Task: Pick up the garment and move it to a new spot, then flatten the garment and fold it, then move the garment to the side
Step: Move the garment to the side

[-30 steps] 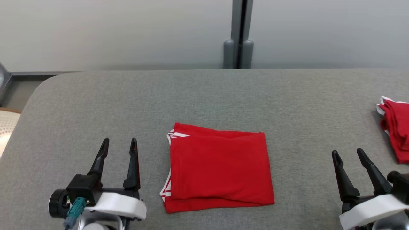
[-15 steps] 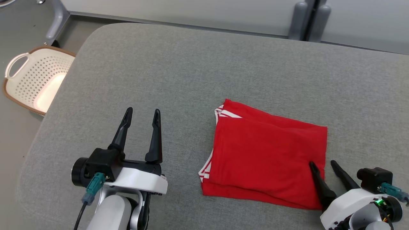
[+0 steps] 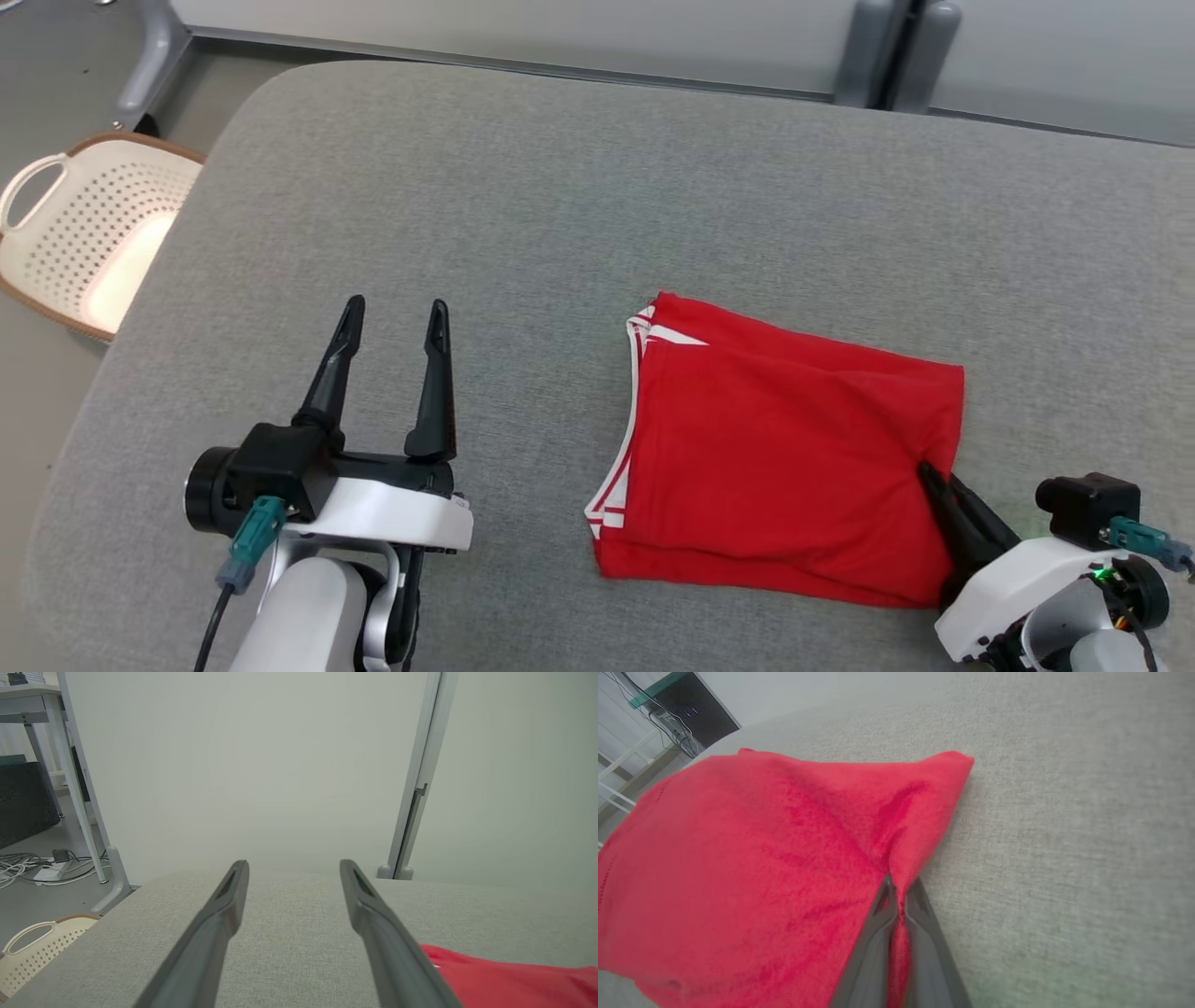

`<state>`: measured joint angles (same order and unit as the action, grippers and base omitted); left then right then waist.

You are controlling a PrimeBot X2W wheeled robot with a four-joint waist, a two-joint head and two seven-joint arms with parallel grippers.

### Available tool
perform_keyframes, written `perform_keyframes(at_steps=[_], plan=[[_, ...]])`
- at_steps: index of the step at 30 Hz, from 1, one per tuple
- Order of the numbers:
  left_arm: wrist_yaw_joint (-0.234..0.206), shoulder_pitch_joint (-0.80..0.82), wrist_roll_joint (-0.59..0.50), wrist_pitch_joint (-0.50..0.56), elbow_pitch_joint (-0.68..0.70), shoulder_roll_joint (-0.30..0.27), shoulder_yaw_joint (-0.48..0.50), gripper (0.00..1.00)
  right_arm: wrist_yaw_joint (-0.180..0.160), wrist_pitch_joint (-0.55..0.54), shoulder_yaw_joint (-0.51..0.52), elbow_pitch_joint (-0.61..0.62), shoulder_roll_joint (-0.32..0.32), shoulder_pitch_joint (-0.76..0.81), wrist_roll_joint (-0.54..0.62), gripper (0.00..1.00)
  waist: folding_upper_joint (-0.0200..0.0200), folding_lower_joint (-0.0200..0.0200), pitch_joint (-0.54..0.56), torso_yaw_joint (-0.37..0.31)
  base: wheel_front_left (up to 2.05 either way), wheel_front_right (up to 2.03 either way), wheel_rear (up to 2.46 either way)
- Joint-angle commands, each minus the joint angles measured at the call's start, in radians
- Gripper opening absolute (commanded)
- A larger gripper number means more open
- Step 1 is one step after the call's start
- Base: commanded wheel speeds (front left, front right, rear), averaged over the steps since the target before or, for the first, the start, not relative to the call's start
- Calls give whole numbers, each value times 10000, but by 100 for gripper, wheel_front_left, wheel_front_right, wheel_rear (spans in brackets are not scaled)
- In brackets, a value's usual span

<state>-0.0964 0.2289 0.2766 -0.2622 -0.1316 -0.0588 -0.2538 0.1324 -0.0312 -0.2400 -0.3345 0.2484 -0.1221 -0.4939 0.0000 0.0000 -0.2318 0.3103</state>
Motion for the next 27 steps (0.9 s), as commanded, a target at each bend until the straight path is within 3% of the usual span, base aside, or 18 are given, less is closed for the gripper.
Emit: perform_keyframes(at_steps=[1, 2, 8, 17, 21, 27], plan=[[49, 107, -123, -21, 88, -101, 95, 100, -30, 19, 119, -56, 244, -44, -1, 0, 0, 0, 33, -548, 0, 0, 0], [49, 107, -123, -21, 88, -101, 95, 100, -30, 19, 119, -56, 244, -44, -1, 0, 0, 0, 33, -548, 0, 0, 0], [53, 274, -317, -22, 329, -242, 242, 100, -27, 44, 37, -25, 553, -483, -19, 0, 0, 0, -79, -2164, 0, 0, 0], [217, 903, -564, 143, 412, -510, 34, 100, -27, 240, 319, -227, 1516, -2126, -434, 0, 0, 0, -716, -4122, 0, 0, 0], [249, 1341, -719, 308, 574, -597, -82, 100, -27, 349, 324, -511, 2196, -3256, -591, 0, 0, 0, -1335, -4523, 0, 0, 0], [291, 2007, -1033, 460, 816, -552, -468, 100, -27, 577, 642, -940, 3730, -4305, -952, 0, 0, 0, -2264, -4704, 0, 0, 0]])
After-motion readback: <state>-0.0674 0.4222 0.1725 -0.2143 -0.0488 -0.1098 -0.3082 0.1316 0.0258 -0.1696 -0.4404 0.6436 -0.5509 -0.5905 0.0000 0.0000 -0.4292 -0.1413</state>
